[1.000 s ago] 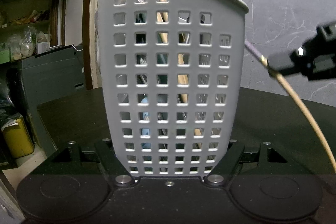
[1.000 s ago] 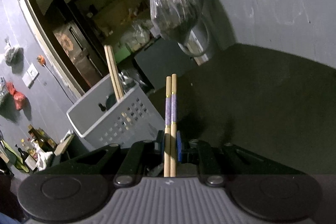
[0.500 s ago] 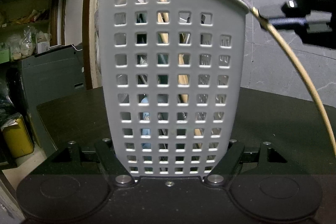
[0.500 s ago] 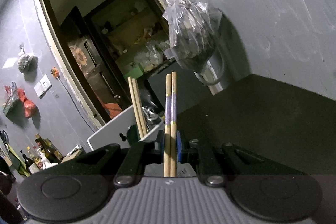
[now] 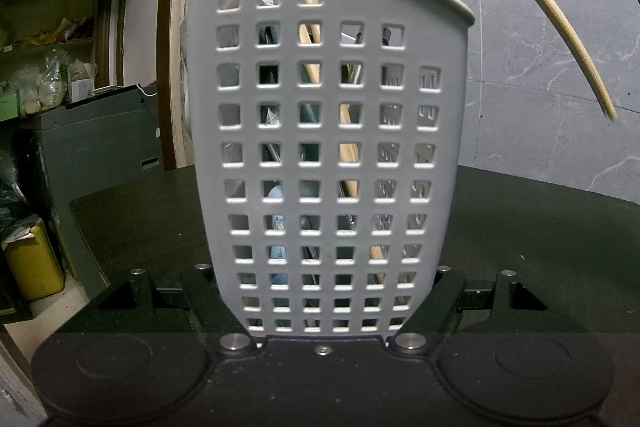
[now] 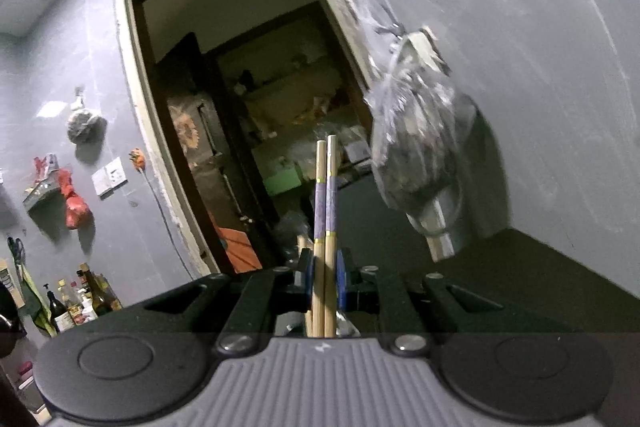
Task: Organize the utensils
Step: 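Raise the chopsticks with the right gripper and carry them above the caddy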
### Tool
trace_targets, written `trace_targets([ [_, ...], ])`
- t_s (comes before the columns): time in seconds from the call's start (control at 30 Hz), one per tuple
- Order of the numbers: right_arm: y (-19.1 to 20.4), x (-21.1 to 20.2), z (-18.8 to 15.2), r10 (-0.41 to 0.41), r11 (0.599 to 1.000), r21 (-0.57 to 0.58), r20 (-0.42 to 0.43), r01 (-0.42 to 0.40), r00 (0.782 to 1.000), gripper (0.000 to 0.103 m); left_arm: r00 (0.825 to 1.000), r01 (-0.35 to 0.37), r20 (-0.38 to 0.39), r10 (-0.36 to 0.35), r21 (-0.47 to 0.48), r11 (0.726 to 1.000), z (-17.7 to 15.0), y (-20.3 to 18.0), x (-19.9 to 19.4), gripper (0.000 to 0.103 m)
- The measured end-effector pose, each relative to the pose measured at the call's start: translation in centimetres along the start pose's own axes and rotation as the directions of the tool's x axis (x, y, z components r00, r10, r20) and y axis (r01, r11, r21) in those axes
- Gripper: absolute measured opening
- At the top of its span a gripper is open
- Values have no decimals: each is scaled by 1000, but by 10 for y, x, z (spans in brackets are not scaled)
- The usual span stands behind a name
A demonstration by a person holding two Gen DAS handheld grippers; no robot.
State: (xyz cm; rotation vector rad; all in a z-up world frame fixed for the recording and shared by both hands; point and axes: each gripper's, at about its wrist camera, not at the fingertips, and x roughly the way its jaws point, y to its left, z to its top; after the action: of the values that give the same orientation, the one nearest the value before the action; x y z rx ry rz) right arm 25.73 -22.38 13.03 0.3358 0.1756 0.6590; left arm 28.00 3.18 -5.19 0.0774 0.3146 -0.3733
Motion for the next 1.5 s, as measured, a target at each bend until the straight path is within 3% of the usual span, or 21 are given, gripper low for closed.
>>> trace_targets([
  [0.6,41,61,57,141,986,-103,80,-132,987,13,1000,-3,-3,3,2,1000,0,0,-1,76],
  [0.93,33,99,35,163,986,-48,55,-160,985,13,1000,-1,-1,1,2,1000,0,0,-2,76],
  [1.5,15,111,-17,132,991,0,-34,-132,991,14,1000,-5,-4,5,8,1000,1,-2,-1,76],
])
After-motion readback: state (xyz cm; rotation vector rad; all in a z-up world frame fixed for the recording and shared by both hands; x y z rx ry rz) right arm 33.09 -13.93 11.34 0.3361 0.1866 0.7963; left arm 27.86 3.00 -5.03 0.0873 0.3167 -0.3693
